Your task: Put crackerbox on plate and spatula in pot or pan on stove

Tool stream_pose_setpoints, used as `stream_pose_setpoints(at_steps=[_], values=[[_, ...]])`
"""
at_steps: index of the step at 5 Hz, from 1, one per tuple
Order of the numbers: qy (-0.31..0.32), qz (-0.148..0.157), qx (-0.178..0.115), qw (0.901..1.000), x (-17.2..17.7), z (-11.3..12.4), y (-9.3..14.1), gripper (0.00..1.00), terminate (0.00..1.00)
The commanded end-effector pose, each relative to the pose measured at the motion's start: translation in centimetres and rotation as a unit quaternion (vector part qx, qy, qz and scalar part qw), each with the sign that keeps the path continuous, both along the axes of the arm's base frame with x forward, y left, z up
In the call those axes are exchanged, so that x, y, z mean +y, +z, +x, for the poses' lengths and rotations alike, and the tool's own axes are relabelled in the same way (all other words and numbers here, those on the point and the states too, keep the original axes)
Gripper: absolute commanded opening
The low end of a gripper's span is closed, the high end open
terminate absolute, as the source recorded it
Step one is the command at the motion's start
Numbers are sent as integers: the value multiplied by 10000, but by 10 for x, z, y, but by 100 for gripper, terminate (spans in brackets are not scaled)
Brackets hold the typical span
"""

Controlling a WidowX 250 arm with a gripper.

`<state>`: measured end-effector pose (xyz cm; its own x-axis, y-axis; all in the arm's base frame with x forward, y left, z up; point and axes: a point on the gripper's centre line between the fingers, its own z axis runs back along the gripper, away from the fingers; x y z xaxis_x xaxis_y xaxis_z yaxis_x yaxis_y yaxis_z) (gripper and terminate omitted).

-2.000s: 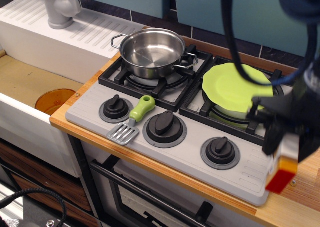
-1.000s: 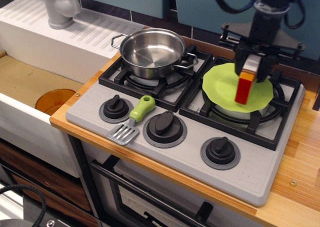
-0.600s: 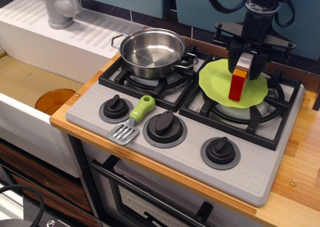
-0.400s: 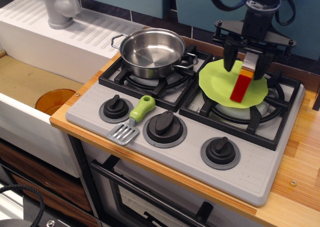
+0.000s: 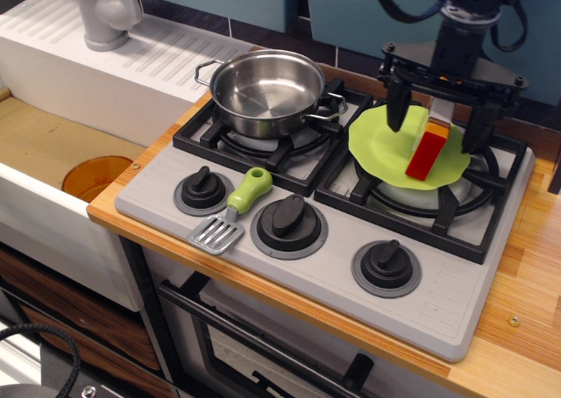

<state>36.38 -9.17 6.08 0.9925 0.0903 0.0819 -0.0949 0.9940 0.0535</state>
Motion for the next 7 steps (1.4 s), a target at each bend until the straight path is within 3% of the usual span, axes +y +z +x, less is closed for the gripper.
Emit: stream_pose_setpoints(at_steps=[1,3,6,7], values=[[-77,-283,-114,9995,-5,-4,63,100,0],[-208,-295,210,9991,3,-32,98,100,0],[-208,-295,210,9991,3,-32,98,100,0],[199,135,-32,9997,26,-55,93,100,0]])
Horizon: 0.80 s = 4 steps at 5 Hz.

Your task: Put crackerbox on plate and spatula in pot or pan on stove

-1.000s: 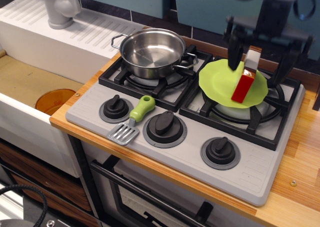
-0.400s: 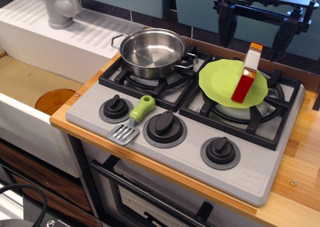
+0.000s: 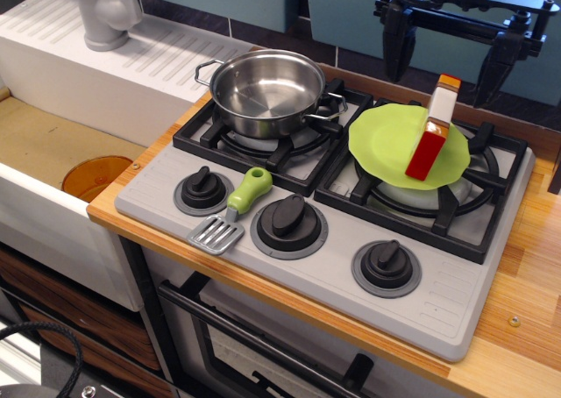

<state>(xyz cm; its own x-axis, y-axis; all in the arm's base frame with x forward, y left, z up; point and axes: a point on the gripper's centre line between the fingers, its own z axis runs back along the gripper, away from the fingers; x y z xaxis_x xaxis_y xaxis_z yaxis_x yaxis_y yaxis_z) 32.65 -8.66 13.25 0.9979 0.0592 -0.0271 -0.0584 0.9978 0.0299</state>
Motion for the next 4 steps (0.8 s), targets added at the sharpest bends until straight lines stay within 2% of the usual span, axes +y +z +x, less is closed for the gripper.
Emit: stream_pose_setpoints(at_steps=[1,2,4], values=[[557,592,-669,9944,53,-32,20,100,0],[556,694,-785,9929,72,-40,5,100,0],[395,687,-1120,9905,98,-43,-33,100,0]])
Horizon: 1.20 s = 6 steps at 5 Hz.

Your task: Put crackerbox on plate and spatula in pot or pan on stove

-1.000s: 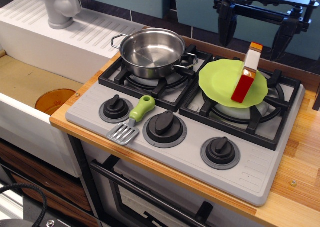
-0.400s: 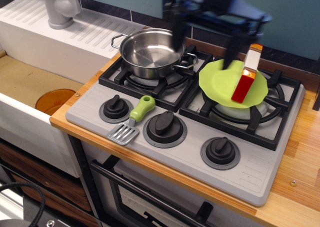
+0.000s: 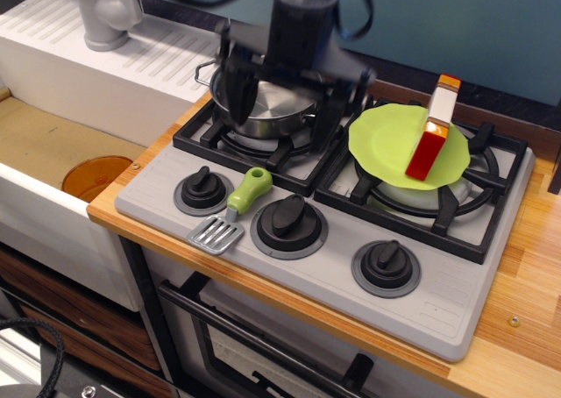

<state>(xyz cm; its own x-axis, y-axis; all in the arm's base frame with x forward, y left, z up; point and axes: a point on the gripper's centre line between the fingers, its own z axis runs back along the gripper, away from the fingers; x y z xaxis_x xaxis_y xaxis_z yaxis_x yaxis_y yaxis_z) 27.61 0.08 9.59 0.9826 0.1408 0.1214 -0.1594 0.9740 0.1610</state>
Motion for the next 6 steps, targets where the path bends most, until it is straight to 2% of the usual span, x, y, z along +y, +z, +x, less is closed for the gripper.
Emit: stream_pose_setpoints(at_steps=[1,3,5,6], values=[[-150,-56,-520,9985,16,12,-11,100,0],[-227,-59,-691,9973,30,17,-29,100,0],[-192,-48,-634,9978,33,8,-39,100,0],[-217,-224,-676,9972,34,7,-49,100,0]])
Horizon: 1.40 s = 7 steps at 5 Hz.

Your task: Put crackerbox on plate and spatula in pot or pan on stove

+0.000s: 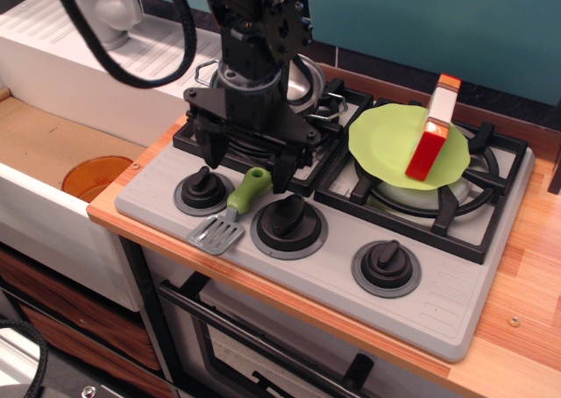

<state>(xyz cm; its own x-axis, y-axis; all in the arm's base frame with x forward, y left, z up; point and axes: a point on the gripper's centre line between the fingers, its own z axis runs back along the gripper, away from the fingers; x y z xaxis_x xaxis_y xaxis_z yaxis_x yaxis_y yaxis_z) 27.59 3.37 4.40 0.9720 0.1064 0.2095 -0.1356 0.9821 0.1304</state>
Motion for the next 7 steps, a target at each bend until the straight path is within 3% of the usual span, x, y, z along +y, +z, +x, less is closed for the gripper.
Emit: stream_pose_setpoints(at_steps=[1,3,4,5,7], values=[[-65,-283,-155,9995,-2,13,-5,100,0],[-46,-391,-165,9991,-2,13,-5,100,0],[119,-405,-54,9991,-1,12,-7,0,0],[152,-497,200,9984,-1,11,-8,0,0],[62,-652,525,9965,0,15,33,0,0]])
